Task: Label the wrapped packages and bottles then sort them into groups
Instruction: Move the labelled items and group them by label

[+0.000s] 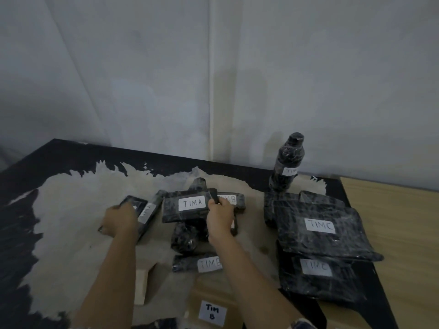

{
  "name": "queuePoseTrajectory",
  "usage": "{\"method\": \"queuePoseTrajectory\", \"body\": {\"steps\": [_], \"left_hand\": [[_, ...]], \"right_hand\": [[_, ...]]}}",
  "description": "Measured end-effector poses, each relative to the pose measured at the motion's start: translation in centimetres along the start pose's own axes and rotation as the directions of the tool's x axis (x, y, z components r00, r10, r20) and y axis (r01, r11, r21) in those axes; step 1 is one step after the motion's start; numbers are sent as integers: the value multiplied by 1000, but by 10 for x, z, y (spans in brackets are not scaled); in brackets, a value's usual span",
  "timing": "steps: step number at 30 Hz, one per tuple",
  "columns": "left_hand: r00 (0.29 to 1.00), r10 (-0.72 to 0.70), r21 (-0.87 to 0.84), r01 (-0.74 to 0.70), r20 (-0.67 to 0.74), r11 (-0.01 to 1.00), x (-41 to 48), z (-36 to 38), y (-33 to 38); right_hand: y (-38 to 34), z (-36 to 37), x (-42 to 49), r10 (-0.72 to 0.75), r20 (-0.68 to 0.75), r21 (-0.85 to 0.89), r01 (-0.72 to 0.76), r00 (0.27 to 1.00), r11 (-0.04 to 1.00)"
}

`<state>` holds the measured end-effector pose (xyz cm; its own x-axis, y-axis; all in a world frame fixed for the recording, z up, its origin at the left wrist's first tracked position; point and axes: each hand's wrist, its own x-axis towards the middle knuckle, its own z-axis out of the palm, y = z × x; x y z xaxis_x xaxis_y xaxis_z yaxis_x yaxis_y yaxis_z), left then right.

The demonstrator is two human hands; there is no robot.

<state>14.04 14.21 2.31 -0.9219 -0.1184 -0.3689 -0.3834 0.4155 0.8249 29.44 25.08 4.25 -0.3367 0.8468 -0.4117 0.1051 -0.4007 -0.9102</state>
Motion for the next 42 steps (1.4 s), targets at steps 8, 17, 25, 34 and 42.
{"method": "queuePoseTrajectory", "body": {"steps": [8, 17, 25, 34, 42], "left_hand": [[769, 140, -416, 174, 624, 893, -29, 9, 2], [987, -130, -279, 152, 96, 948, 22, -12, -26], [975, -63, 28, 70, -215, 997, -40, 21, 19], [682, 694, -66, -700, 233, 711, -229, 151, 30], [428, 738, -84, -835, 522, 544, -412, 246, -17]], "right_hand": [[-7, 23, 1, -52, 144, -117, 69, 988, 991], [-9, -1, 6, -103, 83, -217, 119, 991, 969], [-33, -67, 19, -242, -61, -281, 216, 968, 935], [-65, -234, 44, -369, -470, -222, 297, 802, 929], [-46, -448, 77, -194, -701, -228, 43, 686, 973]]}}
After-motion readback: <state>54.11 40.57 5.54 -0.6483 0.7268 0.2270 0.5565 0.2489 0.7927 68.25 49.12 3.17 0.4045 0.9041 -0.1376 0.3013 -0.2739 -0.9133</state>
